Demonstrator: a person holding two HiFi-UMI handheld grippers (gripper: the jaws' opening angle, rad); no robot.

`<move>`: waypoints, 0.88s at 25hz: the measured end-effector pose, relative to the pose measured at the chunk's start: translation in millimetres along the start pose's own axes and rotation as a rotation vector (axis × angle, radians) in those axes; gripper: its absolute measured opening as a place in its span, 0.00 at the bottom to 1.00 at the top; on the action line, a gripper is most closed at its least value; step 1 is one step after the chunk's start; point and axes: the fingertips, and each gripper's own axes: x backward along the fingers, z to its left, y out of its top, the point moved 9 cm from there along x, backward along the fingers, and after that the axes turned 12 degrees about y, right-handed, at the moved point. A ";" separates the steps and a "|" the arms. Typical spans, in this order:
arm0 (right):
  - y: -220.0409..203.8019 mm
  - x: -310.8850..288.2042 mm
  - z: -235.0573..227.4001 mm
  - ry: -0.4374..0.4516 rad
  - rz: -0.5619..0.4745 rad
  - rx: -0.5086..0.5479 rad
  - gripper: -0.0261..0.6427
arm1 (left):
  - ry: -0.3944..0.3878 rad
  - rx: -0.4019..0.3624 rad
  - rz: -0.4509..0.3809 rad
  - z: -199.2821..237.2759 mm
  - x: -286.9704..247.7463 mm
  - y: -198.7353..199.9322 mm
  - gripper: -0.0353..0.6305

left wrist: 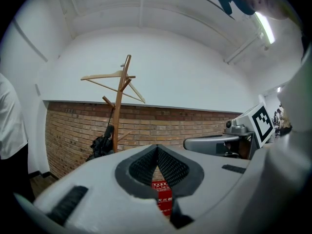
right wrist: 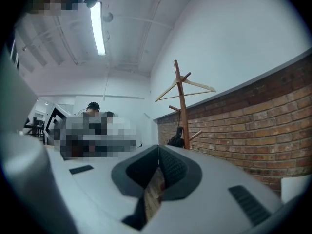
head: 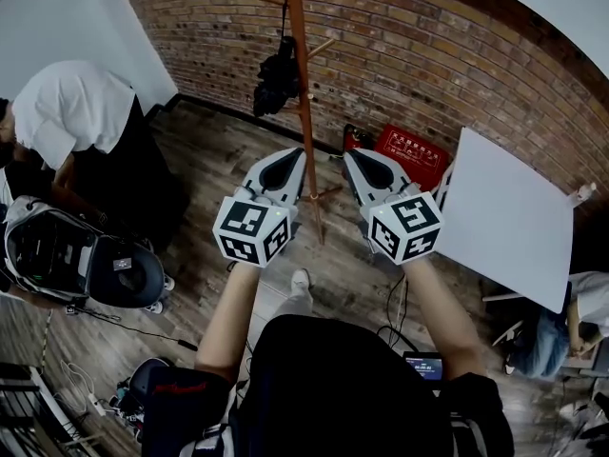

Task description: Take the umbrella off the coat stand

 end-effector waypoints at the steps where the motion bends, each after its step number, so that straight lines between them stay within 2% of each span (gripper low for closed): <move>1: 0.4 -3.7 -3.7 0.000 -0.001 -0.002 0.08 | 0.001 0.000 0.000 2.6 -4.1 -0.1 0.08; 12: 10.5 -67.0 -45.9 0.011 0.015 -0.005 0.08 | 0.005 0.030 -0.010 54.3 -59.5 10.1 0.08; 22: 12.4 -127.3 -76.9 -0.014 0.017 0.004 0.08 | -0.024 0.037 -0.021 107.7 -110.0 12.1 0.08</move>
